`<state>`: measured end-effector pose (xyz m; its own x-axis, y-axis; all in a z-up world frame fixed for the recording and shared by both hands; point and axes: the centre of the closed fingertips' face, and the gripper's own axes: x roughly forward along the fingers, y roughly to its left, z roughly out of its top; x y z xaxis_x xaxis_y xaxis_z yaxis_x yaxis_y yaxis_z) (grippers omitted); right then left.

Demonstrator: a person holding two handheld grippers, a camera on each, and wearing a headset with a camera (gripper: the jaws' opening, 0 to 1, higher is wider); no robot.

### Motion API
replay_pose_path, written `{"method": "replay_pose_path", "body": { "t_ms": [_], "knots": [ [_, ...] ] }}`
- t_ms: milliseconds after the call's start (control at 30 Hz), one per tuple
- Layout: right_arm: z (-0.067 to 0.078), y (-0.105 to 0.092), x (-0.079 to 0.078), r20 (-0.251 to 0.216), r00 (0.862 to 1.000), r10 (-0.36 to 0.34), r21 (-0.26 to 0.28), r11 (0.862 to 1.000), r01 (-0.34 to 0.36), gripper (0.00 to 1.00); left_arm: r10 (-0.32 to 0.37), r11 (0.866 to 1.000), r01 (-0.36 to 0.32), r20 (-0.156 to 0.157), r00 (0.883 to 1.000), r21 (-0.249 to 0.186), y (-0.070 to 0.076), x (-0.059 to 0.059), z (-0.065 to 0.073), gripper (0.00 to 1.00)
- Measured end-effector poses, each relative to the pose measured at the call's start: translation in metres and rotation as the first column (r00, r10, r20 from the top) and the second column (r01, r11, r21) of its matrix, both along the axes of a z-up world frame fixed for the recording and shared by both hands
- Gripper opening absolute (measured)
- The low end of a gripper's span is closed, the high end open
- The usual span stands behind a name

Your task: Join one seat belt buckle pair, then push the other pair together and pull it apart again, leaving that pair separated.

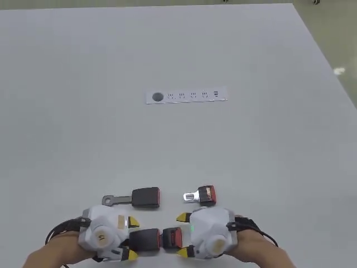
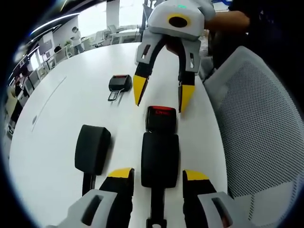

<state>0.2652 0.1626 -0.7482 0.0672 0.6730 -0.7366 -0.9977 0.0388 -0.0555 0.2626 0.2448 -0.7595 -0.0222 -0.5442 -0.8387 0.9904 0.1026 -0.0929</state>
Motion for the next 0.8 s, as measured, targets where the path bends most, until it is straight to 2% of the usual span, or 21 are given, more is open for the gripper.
{"method": "replay_pose_path", "body": {
  "t_ms": [100,300,400,500,600,733,800],
  "knots": [
    [0.005,-0.003,0.005,0.009,1.000,-0.011,0.005,1.000,0.011,0.43,0.012,1.000,-0.012,0.001,1.000,-0.006,0.002,0.002,0.002,0.43],
    [0.013,-0.014,0.018,0.034,0.999,-0.029,0.004,1.000,0.028,0.44,0.042,0.999,-0.041,0.009,0.999,-0.024,0.001,0.009,0.019,0.45],
    [0.016,-0.020,0.025,0.043,0.998,-0.040,0.003,0.999,0.040,0.44,0.058,0.998,-0.057,0.014,0.998,-0.027,0.005,0.017,0.015,0.46],
    [0.018,-0.027,0.032,0.049,0.997,-0.053,-0.001,0.999,0.053,0.44,0.073,0.997,-0.072,0.021,0.997,-0.034,0.001,0.022,0.019,0.46],
    [0.018,-0.033,0.037,0.054,0.997,-0.062,-0.007,0.998,0.062,0.45,0.079,0.996,-0.078,0.029,0.996,-0.037,0.006,0.032,0.018,0.47],
    [0.017,-0.040,0.045,0.055,0.995,-0.078,-0.010,0.997,0.079,0.45,0.084,0.996,-0.082,0.038,0.996,-0.038,0.002,0.040,0.020,0.47],
    [0.016,-0.043,0.048,0.056,0.995,-0.082,-0.015,0.996,0.083,0.45,0.085,0.996,-0.084,0.042,0.995,-0.037,0.004,0.046,0.020,0.47]
  ]
}}
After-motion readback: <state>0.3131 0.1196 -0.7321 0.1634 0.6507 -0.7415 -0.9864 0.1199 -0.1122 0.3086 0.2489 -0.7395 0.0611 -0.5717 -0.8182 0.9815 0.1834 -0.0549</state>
